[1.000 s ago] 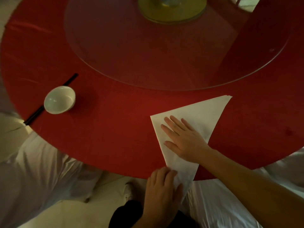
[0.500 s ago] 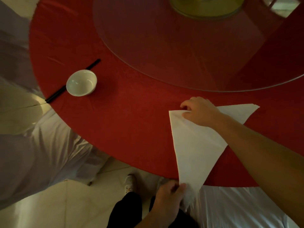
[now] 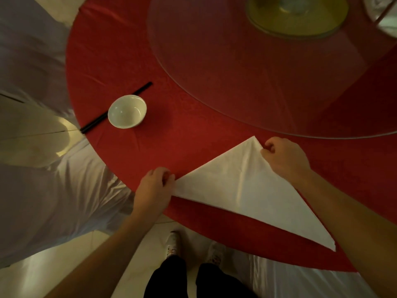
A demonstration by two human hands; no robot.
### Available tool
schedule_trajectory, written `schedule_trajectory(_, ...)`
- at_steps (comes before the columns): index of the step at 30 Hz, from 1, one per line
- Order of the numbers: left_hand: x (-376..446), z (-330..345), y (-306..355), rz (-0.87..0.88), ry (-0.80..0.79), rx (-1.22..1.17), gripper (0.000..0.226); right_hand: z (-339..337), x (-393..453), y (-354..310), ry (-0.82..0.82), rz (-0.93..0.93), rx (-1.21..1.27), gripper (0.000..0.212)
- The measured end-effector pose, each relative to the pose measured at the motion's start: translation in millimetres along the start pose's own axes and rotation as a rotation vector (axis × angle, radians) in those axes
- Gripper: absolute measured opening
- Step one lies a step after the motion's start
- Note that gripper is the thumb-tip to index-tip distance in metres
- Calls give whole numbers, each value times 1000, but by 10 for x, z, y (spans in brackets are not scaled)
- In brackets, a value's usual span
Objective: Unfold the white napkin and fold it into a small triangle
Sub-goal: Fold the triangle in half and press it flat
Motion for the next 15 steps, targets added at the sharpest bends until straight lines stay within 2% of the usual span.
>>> schedule_trajectory(2,-73,99,92,123,70,143,37,-59,-158,-202,205,-122,-84,24)
schedule_trajectory(3,-137,191,177,198,77,163,42,-53,-254,-368,256,-220,-68,26)
schedule_trajectory(6,-291,588,427,323,-23,194,53,111,-558,-936,251,-603,58,33)
schedule_trajectory(8,-361,830,456,319,-116,251,59,329,-699,-1181,231,-808,-78,35)
schedule_trajectory(11,-381,944,337,289,-142,331,60,559,-649,-1174,33,-782,-144,48)
schedule_trajectory(15,-375,938,210,262,-156,393,69,654,-567,-1069,-21,-723,-261,68)
Point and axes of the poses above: each hand's wrist, its own x-axis towards the middle knuckle, its own z-axis out of the palm, y = z × x, the point moved 4 cm from there along x, towards the middle knuckle, and after that the axes turned 15 degrees about -x, right-handed, at the moved point
